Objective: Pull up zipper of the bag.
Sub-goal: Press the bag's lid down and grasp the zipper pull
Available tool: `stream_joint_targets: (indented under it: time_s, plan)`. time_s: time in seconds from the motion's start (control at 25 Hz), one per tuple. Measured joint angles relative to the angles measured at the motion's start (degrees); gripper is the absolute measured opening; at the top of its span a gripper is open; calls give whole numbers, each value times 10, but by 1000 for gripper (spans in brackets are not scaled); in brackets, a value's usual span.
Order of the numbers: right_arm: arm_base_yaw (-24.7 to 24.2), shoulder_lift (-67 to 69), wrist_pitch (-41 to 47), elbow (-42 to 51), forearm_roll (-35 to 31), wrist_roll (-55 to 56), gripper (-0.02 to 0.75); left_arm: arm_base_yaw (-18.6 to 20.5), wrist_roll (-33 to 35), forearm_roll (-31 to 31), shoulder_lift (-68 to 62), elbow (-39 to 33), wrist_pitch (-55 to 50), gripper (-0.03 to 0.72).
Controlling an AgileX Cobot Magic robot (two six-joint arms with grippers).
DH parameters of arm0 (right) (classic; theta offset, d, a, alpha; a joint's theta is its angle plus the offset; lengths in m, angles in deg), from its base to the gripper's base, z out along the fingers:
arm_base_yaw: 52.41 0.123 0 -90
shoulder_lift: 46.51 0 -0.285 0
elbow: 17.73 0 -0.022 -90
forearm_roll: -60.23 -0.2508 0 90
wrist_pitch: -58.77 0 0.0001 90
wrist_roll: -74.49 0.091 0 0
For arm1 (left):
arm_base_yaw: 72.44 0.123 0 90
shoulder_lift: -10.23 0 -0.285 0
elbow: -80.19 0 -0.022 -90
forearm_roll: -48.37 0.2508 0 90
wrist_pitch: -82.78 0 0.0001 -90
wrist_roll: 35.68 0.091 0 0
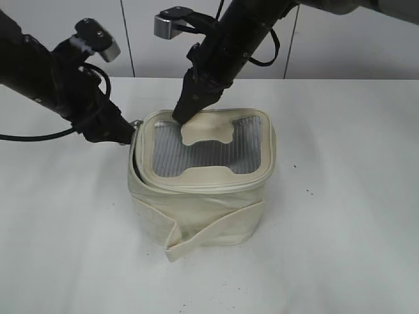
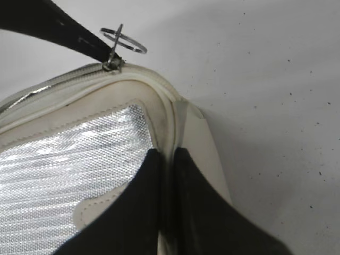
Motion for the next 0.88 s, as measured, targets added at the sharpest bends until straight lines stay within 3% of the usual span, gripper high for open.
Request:
stream_joint_targets:
  time_s: [0.16,0.24,0.36,0.44,0.88]
  plan:
    - [0,0,0,0,0,1,18,0,-3,-12,-21,0,0,490]
    - [0,0,1,0,1,1,18,0,-7,-12,-24,0,5,384]
    - [0,0,1,0,1,1,18,-1,-9,-12,-26,2,4,109]
    - [0,0,1,0,1,3,16,-1,-10,-8,-26,6,-12,20]
    - [2,4,8,-27,31,70,16,-3,-95,78,48,6,-107,-3]
